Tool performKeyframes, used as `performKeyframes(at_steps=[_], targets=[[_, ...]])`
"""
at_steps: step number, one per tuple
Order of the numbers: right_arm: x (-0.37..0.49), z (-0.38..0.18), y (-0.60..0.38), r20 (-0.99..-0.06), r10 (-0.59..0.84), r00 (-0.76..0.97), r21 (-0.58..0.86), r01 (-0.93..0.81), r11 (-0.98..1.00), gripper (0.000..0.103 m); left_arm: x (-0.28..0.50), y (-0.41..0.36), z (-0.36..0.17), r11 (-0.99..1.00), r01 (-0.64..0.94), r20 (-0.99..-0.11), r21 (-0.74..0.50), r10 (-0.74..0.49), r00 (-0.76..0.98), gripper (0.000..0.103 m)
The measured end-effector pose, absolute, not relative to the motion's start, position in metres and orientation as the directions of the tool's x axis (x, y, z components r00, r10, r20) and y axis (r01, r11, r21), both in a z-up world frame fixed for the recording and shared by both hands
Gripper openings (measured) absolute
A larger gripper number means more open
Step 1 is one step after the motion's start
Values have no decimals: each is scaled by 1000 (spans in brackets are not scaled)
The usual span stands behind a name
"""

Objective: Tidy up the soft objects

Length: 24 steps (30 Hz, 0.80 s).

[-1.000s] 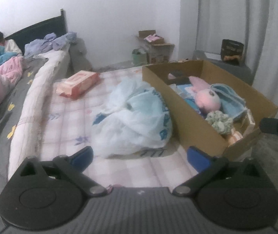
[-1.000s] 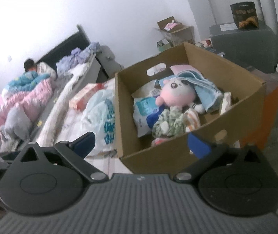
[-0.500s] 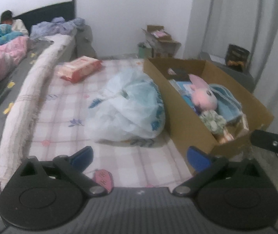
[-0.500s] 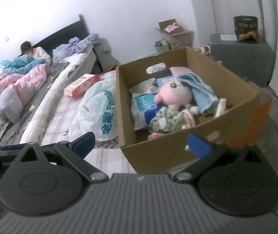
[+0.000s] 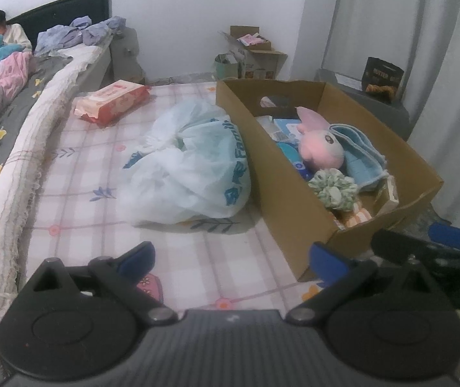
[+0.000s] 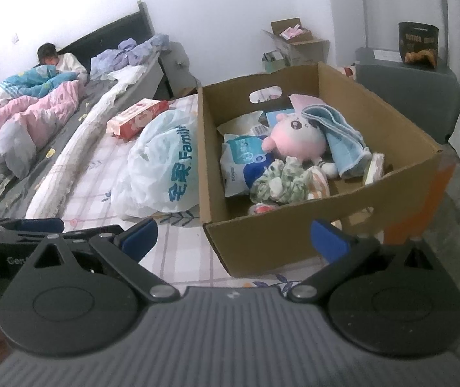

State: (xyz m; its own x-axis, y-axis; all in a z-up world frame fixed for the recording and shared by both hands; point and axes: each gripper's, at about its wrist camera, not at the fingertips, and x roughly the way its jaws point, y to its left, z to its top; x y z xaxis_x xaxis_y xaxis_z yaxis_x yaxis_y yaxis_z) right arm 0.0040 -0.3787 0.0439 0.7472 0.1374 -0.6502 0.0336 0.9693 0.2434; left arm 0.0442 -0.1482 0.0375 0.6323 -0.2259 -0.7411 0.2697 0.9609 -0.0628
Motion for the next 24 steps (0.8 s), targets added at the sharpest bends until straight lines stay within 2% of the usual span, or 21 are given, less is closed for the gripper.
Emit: performKeyframes(at_steps=[9, 24], targets=[[7, 40, -393, -654, 125, 746, 245, 52, 968, 102, 44, -163, 40, 962, 273, -724, -21, -203, 659, 102], [13, 33, -400, -666, 126, 735, 232, 45, 972, 102, 50, -170, 35, 970, 242, -734, -23, -181, 655, 101]])
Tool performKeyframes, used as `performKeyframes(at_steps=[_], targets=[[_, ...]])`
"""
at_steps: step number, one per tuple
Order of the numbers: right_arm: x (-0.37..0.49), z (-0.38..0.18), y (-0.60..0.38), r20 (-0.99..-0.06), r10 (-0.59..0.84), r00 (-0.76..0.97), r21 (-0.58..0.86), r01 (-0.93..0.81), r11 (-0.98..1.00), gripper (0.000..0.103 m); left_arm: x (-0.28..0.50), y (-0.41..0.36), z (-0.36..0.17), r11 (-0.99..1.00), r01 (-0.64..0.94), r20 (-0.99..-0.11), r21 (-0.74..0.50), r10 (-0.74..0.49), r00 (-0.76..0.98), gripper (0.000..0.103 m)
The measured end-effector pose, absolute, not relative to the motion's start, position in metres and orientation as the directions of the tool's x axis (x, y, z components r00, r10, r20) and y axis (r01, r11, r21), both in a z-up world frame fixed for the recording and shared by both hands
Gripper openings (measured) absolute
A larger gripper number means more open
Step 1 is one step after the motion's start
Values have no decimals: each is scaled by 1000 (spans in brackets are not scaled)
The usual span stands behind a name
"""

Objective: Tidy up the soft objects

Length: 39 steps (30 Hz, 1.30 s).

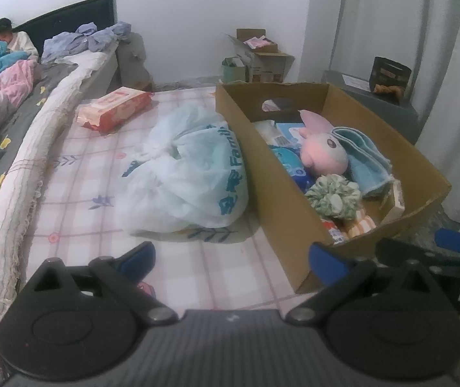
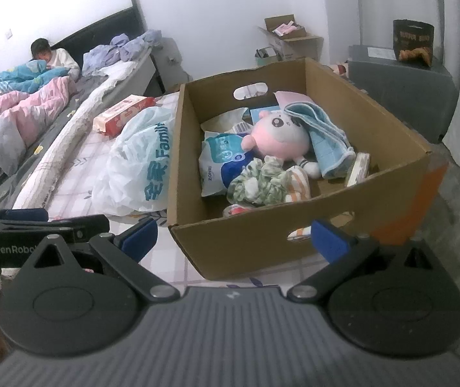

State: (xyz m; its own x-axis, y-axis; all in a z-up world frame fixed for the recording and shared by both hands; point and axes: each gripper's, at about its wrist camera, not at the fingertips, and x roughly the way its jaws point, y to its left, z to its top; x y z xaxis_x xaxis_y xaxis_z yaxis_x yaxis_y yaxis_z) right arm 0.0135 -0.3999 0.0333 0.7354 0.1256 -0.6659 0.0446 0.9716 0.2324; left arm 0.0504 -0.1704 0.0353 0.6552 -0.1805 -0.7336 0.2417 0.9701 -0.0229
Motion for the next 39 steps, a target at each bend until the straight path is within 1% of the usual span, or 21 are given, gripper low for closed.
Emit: performKeyframes(at_steps=[19, 39], targets=[[28, 20, -403, -692, 145, 708, 236, 32, 971, 102, 58, -171, 26, 978, 205, -769, -38, -160, 619, 100], [29, 17, -405, -709, 150, 689, 239, 34, 970, 102, 58, -173, 22, 980, 195, -784, -39, -151, 602, 100]])
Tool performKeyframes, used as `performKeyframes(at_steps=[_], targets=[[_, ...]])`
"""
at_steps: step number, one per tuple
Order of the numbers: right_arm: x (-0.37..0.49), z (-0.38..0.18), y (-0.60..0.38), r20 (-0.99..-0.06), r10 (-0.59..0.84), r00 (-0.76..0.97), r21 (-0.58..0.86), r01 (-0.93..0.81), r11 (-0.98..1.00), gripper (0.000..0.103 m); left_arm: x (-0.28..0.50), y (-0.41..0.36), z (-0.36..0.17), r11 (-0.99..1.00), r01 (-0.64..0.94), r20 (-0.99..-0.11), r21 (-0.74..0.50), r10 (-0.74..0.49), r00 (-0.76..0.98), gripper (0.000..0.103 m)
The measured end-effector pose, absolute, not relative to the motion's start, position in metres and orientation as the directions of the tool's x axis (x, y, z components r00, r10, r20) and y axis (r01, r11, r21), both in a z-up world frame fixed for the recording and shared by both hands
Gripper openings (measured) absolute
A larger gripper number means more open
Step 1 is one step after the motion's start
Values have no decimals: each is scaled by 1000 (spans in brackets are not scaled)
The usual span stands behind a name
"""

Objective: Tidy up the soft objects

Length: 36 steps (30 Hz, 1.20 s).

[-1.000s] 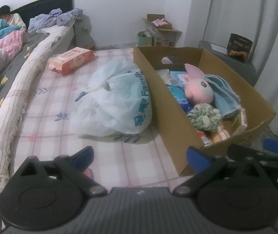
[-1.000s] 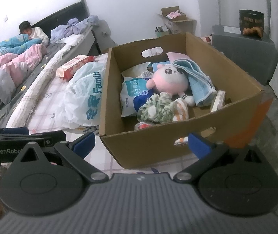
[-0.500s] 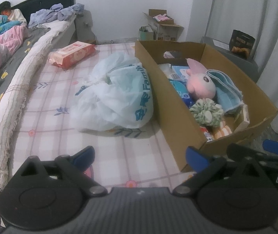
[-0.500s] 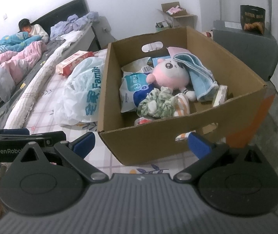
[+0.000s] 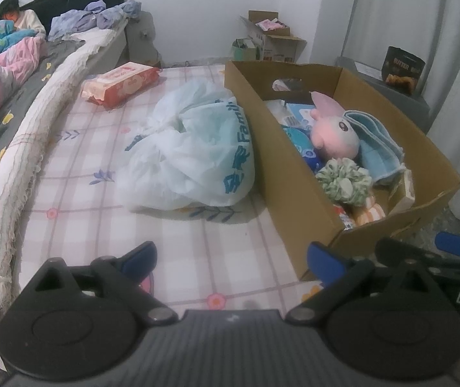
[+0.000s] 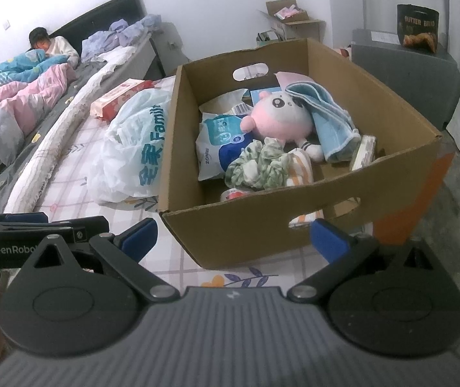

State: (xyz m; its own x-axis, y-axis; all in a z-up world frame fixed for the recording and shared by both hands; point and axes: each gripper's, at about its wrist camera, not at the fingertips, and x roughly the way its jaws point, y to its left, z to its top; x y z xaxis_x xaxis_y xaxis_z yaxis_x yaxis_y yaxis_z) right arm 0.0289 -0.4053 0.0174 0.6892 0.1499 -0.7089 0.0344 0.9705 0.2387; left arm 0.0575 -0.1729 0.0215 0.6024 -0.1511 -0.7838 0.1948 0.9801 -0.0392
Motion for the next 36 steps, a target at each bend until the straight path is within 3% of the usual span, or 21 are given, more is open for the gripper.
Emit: performKeyframes(at_steps=[36], targets=[[27, 14, -413, -724, 145, 675, 240, 48, 970, 102, 59, -179, 19, 978, 199, -804, -56, -163, 572, 100]])
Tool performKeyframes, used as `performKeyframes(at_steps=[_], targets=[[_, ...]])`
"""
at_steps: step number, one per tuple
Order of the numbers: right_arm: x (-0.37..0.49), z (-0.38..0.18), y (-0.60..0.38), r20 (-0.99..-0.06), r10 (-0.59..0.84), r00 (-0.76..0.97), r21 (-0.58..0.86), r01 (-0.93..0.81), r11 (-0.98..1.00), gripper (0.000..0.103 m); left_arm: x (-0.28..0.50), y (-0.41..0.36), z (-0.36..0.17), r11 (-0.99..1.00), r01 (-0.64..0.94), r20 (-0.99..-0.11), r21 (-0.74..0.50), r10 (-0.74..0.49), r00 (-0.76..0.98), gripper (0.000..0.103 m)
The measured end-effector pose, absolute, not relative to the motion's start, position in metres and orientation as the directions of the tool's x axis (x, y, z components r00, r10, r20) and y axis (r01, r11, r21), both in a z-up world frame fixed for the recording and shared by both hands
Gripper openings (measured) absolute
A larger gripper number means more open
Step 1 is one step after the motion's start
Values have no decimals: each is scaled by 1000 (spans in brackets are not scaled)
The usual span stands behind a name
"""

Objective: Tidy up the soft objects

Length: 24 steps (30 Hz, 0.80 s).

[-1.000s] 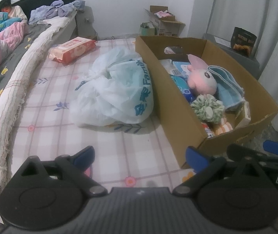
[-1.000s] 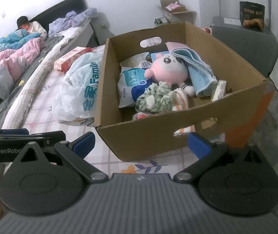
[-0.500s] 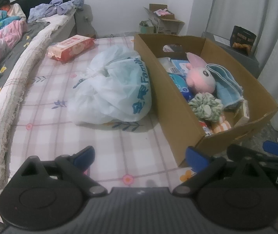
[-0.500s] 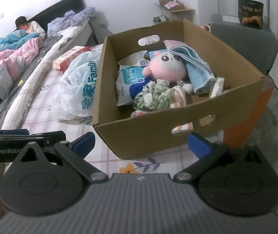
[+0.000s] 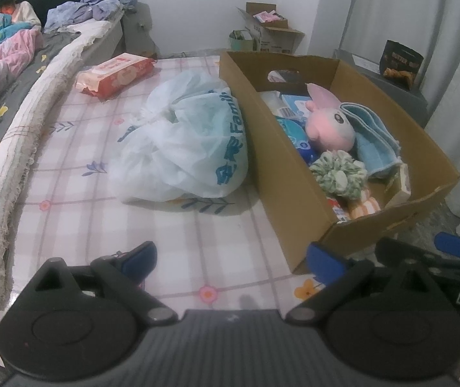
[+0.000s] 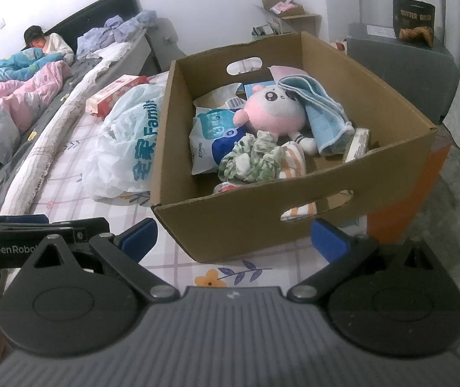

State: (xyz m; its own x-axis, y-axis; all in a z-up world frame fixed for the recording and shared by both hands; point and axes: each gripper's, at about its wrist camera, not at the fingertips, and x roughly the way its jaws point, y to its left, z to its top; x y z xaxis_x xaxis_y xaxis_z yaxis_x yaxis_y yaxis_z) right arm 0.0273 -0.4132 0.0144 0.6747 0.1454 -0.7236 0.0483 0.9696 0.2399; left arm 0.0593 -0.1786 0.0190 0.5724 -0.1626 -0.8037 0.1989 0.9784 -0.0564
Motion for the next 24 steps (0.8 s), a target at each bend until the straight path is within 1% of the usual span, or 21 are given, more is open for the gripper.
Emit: performKeyframes(at_steps=[24], targets=[[27, 14, -415, -727, 144, 671, 238, 49, 970, 102, 61, -178, 15, 977, 201, -815, -69, -171, 553, 100]])
